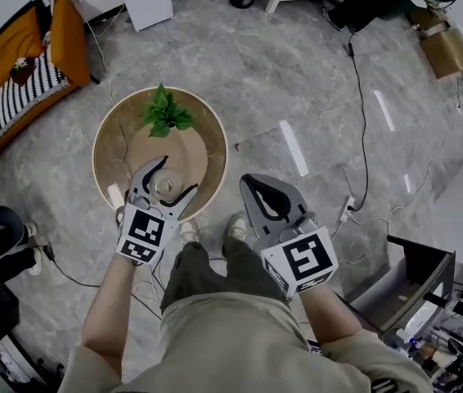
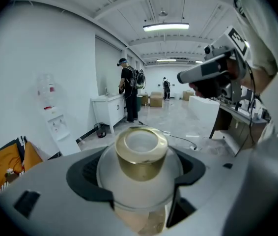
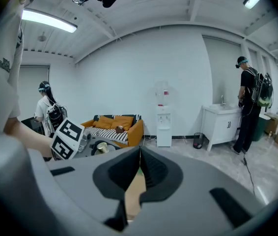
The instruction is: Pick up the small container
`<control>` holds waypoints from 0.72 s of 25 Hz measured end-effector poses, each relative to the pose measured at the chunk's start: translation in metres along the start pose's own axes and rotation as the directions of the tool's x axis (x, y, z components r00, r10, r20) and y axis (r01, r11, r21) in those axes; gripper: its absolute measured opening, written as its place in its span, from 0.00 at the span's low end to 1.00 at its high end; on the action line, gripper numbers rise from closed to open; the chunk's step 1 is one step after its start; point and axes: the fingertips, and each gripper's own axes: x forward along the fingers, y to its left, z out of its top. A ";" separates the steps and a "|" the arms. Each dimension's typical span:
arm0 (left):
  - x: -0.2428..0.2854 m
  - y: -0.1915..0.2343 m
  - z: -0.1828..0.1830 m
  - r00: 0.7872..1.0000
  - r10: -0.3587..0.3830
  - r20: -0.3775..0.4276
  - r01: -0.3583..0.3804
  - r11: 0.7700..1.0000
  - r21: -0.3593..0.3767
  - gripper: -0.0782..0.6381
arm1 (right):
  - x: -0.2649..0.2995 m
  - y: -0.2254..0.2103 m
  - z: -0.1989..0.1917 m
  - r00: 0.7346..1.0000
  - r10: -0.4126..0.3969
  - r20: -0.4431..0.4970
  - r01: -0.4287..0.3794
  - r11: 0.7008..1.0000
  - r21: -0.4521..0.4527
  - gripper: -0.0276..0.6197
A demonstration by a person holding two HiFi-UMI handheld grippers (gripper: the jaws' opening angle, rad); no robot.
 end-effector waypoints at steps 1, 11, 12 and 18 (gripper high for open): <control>-0.011 -0.005 0.009 1.000 -0.003 0.009 0.003 1.000 -0.009 0.58 | -0.007 0.001 0.007 1.000 -0.005 0.002 0.005 1.000 -0.007 0.04; -0.095 -0.058 0.067 0.998 -0.032 0.061 0.033 0.999 -0.018 0.58 | -0.064 0.027 0.035 1.000 -0.012 0.014 0.013 0.995 -0.099 0.04; -0.101 -0.062 0.069 0.998 -0.030 0.062 0.031 0.999 -0.012 0.58 | -0.068 0.029 0.036 1.000 -0.009 0.020 0.011 0.995 -0.098 0.04; -0.129 -0.078 0.077 0.998 -0.006 0.059 0.006 1.000 0.002 0.58 | -0.082 0.045 0.040 0.999 0.035 0.030 -0.032 0.994 -0.105 0.04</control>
